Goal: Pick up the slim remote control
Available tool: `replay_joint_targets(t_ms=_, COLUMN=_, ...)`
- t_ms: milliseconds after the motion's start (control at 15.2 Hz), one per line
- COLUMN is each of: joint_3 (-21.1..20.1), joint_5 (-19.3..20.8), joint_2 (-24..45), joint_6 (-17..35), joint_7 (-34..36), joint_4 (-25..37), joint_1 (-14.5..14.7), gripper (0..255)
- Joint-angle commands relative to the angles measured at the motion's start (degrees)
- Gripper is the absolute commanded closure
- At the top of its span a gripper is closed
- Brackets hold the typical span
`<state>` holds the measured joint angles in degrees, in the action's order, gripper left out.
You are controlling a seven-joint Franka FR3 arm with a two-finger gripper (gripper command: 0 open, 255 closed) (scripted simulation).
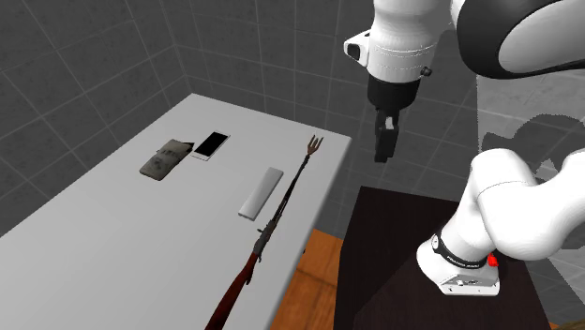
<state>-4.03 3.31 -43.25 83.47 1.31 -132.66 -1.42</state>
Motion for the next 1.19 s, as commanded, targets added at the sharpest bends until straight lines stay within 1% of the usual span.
replay_joint_targets(t_ms=0, joint_3=0.0, joint_5=0.0, joint_2=0.0, joint_6=0.0, joint_7=0.0, joint_4=0.0, joint_1=0.0, gripper=0)
replay_joint_targets(t_ms=264, joint_3=4.4, joint_5=3.0, joint_2=2.8, joint_6=7.8, joint_7=-9.5, joint_4=-3.8, joint_1=1.2, gripper=0)
replay_joint_targets(t_ms=528, joint_3=8.6, joint_5=5.3, joint_2=7.4, joint_6=15.9, joint_7=-18.7, joint_4=-5.9, joint_1=2.3, gripper=0)
replay_joint_targets(t_ms=858, joint_3=13.5, joint_5=6.8, joint_2=15.5, joint_6=26.0, joint_7=-30.0, joint_4=-6.4, joint_1=3.9, gripper=0)
replay_joint_targets(t_ms=1122, joint_3=16.8, joint_5=6.5, joint_2=23.3, joint_6=33.5, joint_7=-39.3, joint_4=-5.0, joint_1=5.5, gripper=0)
